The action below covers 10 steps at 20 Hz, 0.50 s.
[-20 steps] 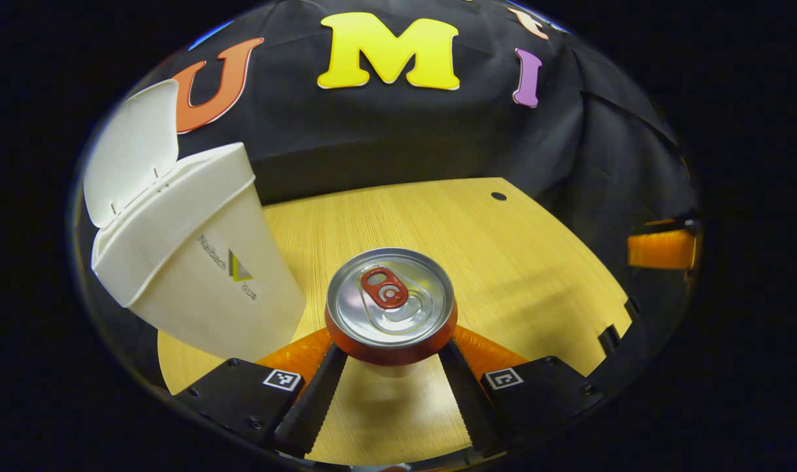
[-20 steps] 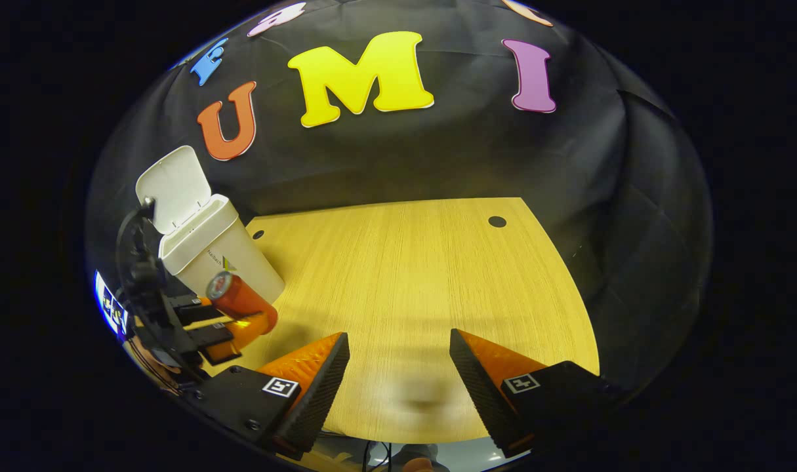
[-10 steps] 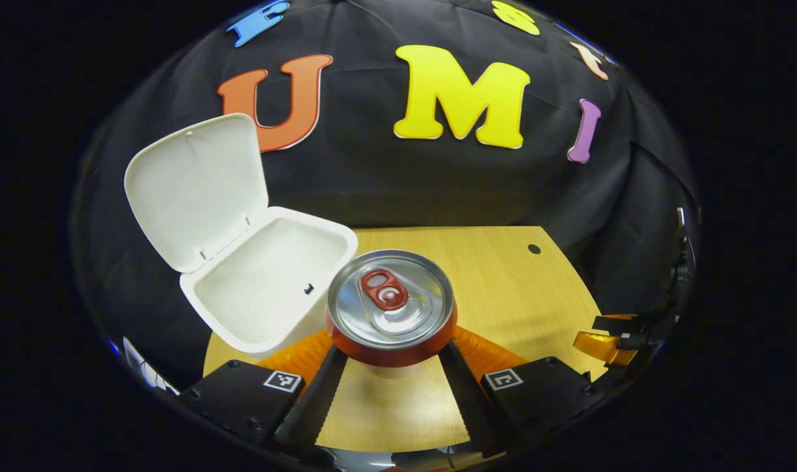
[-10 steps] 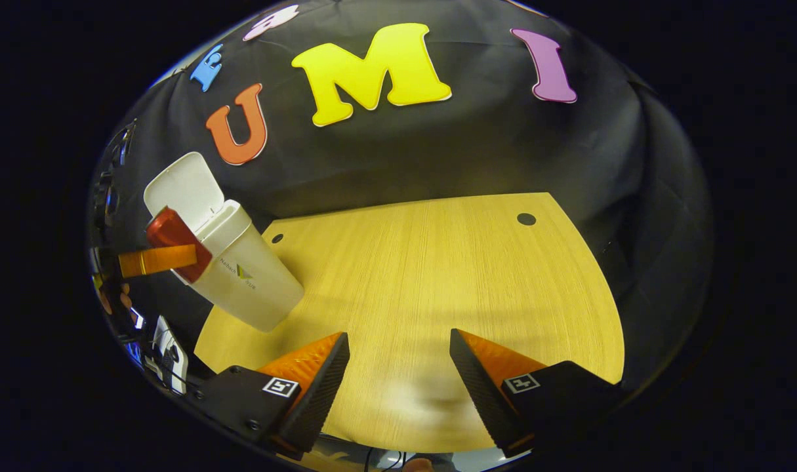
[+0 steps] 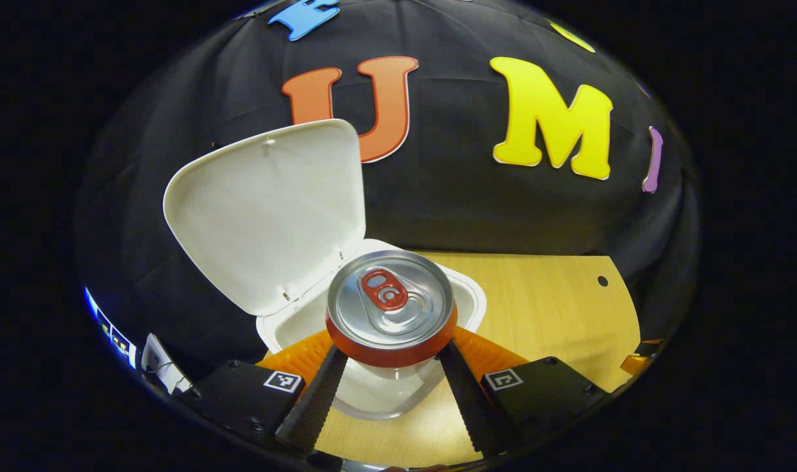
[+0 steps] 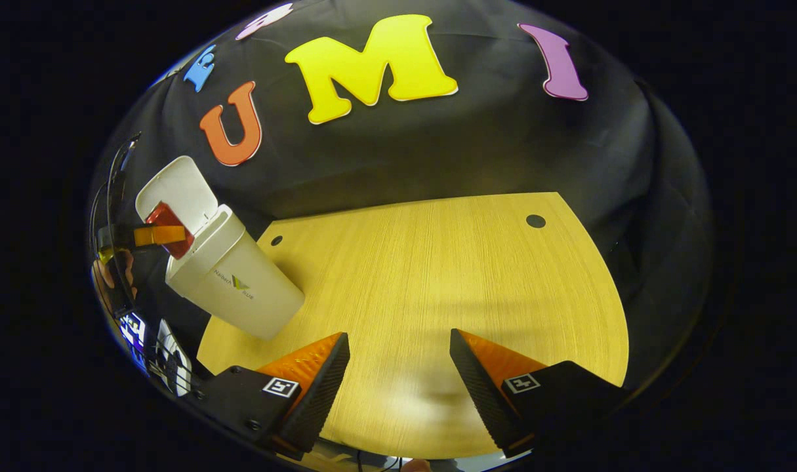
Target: Press the lid of the desktop garbage bin to open it, pick up the crumpled paper on the desktop and throw it into the bin, then pick up the pop can on the desktop and drop it into the bin, and finally close the garbage bin lid.
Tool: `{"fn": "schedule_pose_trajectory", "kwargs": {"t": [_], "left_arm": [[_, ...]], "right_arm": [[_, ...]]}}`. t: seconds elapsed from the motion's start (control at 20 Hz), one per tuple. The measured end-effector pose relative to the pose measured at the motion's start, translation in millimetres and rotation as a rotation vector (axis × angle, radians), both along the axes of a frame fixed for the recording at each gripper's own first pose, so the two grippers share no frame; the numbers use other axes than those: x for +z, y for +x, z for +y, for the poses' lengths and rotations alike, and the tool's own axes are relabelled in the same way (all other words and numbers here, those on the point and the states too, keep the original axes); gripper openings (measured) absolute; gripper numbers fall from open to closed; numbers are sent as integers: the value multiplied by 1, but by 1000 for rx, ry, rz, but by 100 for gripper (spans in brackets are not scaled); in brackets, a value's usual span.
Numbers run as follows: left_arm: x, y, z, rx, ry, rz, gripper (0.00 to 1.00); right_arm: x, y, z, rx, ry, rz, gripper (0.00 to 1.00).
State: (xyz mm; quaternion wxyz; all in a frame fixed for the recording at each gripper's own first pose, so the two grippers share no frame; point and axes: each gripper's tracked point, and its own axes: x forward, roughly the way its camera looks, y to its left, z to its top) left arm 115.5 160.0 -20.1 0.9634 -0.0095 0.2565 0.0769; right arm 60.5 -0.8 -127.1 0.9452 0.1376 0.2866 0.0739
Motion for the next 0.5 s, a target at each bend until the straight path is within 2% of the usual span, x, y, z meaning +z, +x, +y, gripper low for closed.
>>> {"fn": "schedule_pose_trajectory", "kwargs": {"t": [0.25,0.4,0.45,0.5], "left_arm": [[-17,19,19,56,-5,19,86],[-24,25,15,50,-60,8,87],[-25,25,14,54,-67,10,94],[-26,23,15,64,-64,15,89]], "right_arm": [[-6,-6,0,11,-39,6,97],[-12,-6,-2,4,-29,22,97],[-13,-7,-3,2,-26,27,97],[-15,-8,-4,1,-22,32,97]]}}
